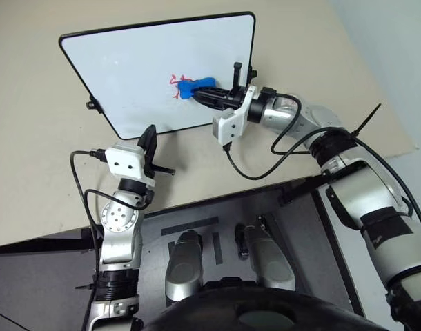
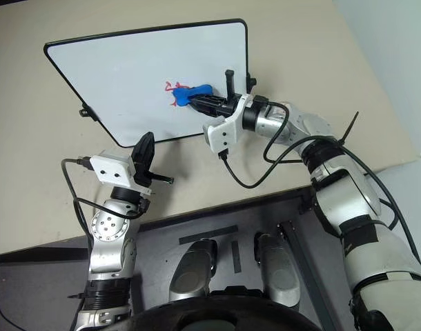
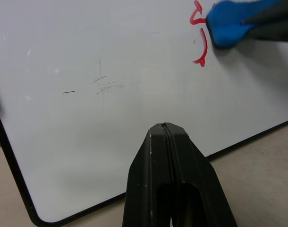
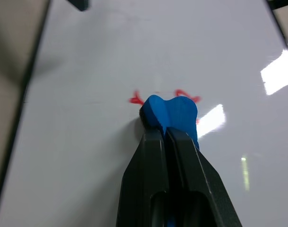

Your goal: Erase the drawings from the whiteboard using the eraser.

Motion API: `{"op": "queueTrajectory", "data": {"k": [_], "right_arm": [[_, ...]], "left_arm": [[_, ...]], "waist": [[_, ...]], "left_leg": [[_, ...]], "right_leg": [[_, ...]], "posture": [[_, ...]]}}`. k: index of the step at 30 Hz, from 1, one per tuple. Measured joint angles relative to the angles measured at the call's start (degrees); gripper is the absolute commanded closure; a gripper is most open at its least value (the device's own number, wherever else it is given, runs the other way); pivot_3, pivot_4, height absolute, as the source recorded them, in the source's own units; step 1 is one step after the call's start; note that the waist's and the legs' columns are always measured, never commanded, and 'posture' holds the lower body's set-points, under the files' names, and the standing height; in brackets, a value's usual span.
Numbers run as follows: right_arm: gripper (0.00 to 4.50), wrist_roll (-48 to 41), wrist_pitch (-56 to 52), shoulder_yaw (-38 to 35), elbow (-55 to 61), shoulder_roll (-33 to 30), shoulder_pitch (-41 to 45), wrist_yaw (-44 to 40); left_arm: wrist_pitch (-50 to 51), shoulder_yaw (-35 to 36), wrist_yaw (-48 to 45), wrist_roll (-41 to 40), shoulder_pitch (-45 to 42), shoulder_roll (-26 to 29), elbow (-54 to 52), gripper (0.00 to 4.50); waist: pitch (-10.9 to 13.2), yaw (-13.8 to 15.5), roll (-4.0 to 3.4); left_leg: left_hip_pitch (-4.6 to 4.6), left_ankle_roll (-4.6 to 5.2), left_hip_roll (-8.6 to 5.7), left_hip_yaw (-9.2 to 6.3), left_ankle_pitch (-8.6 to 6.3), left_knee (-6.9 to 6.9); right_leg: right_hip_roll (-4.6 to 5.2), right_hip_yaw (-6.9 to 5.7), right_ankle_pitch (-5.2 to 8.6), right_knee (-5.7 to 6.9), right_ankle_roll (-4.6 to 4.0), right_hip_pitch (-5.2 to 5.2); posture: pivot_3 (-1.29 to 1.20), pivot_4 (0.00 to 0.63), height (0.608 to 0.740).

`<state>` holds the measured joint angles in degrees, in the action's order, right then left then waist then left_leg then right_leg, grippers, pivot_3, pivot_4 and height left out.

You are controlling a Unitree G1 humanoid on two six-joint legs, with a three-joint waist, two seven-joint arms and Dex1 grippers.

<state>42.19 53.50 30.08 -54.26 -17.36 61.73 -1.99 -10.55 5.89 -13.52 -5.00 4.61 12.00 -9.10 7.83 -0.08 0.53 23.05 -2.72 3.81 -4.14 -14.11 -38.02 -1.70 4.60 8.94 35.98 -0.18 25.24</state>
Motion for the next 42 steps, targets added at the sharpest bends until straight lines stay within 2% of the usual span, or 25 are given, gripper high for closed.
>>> {"op": "queueTrajectory", "data": {"k": [6, 16, 24, 31, 36, 42], "right_arm": [[4.45, 0.80, 0.12, -0.03, 0.02, -0.53, 2.53, 6.61], [4.45, 0.26, 1.57, 2.25, -5.21, 3.86, 1.42, 2.71], [4.45, 0.23, 1.61, 2.87, -8.14, 5.05, 0.90, 1.32], [4.45, 1.98, 1.56, 2.86, -7.22, 4.82, 1.04, 5.89], [4.45, 2.58, 0.97, 2.26, -3.43, 3.92, 4.69, 11.34], [4.45, 2.54, 0.99, 2.80, -3.74, 5.03, 3.92, 10.64]], "left_arm": [[-0.05, -0.20, 0.01, 0.14, -0.86, -0.02, 0.00, 4.50], [-0.18, -0.46, -0.07, 0.17, -1.41, -0.07, 0.03, 4.50], [-0.20, -0.47, -0.02, 0.26, -1.45, -0.10, 0.03, 4.50], [-0.20, -0.47, -0.03, 0.26, -1.67, -0.10, 0.03, 4.50], [-0.21, -0.59, -0.08, 0.26, -2.05, -0.13, 0.05, 4.50], [-0.21, -0.61, -0.07, 0.29, -2.08, -0.17, 0.06, 4.50]], "waist": [[0.00, 0.00, 0.00], [0.00, -0.12, 0.01], [0.00, -0.20, 0.01], [0.00, -0.22, 0.00], [0.00, -0.23, 0.00], [-0.01, -0.22, 0.01]], "left_leg": [[-0.03, 0.00, 0.00, -0.02, 0.00, -0.01], [0.00, 0.04, 0.00, -0.01, -0.16, 0.02], [-0.02, 0.03, 0.00, -0.02, -0.17, 0.00], [0.11, 0.02, 0.00, -0.02, -0.17, 0.00], [0.17, 0.01, 0.01, -0.01, -0.24, 0.06], [0.19, 0.04, 0.01, 0.01, -0.44, 0.03]], "right_leg": [[0.00, 0.00, -0.08, -0.05, 0.00, 0.05], [0.00, 0.02, -0.04, -0.09, 0.03, 0.17], [0.00, 0.02, -0.08, -0.08, -0.04, 0.17], [0.00, 0.02, -0.09, -0.08, -0.05, 0.30], [0.00, 0.01, -0.13, -0.10, -0.07, 0.48], [0.00, 0.01, -0.10, -0.16, -0.04, 0.51]], "posture": [[0.00, 0.150, 0.740], [0.00, 0.150, 0.740], [0.00, 0.150, 0.740], [0.00, 0.150, 0.740], [0.00, 0.150, 0.740], [0.00, 0.150, 0.740]]}}
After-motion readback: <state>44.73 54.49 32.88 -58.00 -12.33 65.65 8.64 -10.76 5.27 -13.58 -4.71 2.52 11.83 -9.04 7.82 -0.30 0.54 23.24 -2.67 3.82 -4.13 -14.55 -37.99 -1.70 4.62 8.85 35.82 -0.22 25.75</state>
